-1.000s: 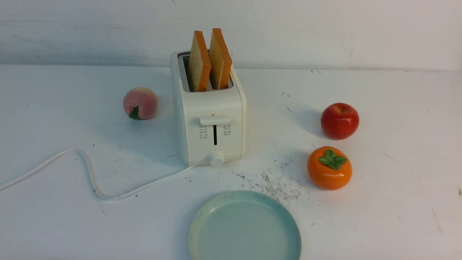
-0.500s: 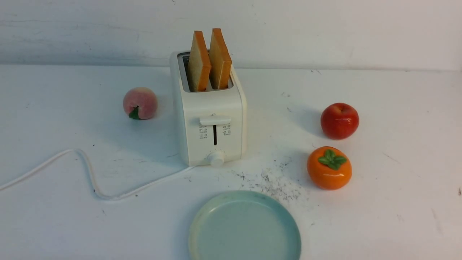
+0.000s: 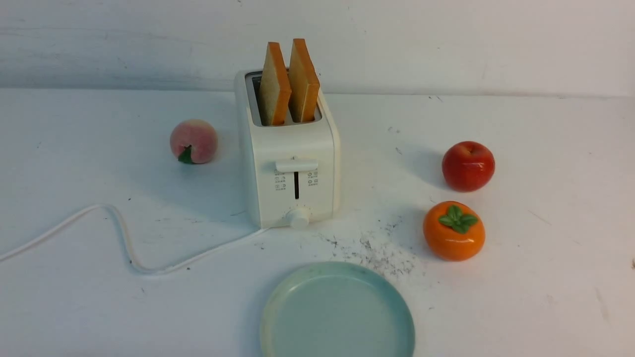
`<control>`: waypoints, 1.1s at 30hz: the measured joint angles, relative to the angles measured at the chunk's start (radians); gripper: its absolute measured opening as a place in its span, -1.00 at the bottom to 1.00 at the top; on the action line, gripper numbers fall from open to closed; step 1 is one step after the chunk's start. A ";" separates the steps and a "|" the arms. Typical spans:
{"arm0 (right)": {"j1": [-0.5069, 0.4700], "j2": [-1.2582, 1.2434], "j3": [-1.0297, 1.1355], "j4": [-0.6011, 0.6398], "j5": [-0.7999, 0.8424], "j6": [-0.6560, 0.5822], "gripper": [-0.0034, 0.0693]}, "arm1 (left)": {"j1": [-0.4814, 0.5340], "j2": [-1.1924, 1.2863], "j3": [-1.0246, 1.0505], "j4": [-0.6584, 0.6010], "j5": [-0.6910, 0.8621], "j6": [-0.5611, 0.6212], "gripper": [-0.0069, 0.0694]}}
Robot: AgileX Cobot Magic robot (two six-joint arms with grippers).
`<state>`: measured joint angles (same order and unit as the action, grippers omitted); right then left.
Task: Take toasted bread from bread machine on white table place on plate.
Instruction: 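Grasp the toast slice in the toaster and pull it up out of the slot with the right gripper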
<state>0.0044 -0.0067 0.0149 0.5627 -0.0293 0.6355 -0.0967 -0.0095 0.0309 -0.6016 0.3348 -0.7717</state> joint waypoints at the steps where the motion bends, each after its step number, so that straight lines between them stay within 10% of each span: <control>1: 0.000 0.005 -0.013 -0.003 -0.014 -0.023 -0.24 | 0.000 0.000 0.000 -0.024 -0.018 0.015 -0.37; 6: 0.000 0.117 -0.205 -0.094 0.029 -0.255 -0.48 | 0.000 0.000 -0.095 -0.091 -0.095 0.195 -0.85; 11: 0.000 0.306 -0.438 -0.215 0.263 -0.489 -0.91 | 0.000 0.003 -0.250 -0.103 -0.136 0.339 -0.86; 19: 0.000 0.777 -0.686 -0.219 0.814 -0.674 -0.94 | 0.000 0.257 -0.372 -0.104 0.031 0.392 -0.86; 33: 0.112 1.331 -0.952 0.435 1.022 -1.283 -0.93 | 0.000 0.757 -0.372 -0.102 0.395 0.498 -0.86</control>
<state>0.1166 1.3244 -0.9375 0.9976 0.9929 -0.6471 -0.0967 0.7479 -0.3413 -0.7038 0.7300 -0.2732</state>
